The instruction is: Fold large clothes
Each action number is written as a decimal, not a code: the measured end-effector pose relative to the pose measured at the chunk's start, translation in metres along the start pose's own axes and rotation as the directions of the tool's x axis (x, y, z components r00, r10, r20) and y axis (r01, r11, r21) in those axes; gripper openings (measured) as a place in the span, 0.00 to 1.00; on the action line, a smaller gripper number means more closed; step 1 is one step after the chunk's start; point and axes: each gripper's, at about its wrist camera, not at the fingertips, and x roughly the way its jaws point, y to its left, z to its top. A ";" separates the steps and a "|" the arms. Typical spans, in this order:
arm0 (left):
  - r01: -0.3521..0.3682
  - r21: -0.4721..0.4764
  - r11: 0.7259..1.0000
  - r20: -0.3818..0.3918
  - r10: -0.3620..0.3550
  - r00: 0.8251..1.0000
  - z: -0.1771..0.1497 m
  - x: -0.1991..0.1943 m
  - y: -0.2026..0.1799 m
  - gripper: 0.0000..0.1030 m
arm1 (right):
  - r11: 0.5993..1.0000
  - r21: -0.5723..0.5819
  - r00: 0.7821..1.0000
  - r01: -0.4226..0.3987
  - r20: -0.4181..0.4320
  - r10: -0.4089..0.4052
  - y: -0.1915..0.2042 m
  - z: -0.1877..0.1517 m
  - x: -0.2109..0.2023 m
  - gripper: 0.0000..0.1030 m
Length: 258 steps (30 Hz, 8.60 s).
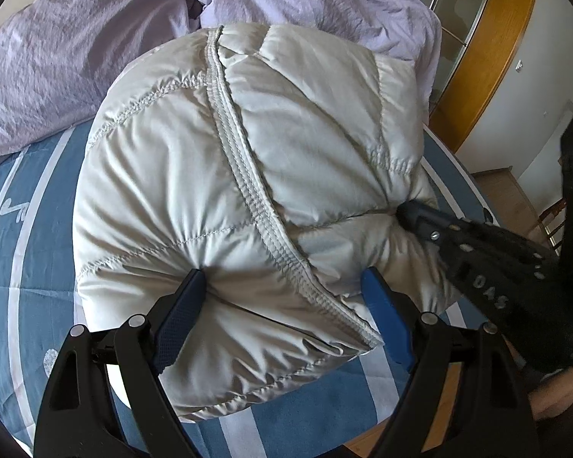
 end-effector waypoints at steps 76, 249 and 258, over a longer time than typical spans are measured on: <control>-0.166 -0.081 0.983 0.093 0.173 0.980 0.069 0.035 0.078 0.89 | 0.993 0.121 0.999 -0.015 -0.027 0.018 -0.029 -0.023 0.037 0.00; 0.284 -0.592 0.755 0.059 -0.311 0.949 0.071 0.052 0.189 0.75 | 0.729 0.472 0.771 -0.496 -0.145 0.619 -0.109 0.044 0.155 0.63; 0.257 -0.581 0.772 0.095 -0.249 0.964 0.101 0.038 0.215 0.71 | 0.683 0.457 0.731 -0.570 -0.096 0.675 -0.087 0.074 0.172 0.49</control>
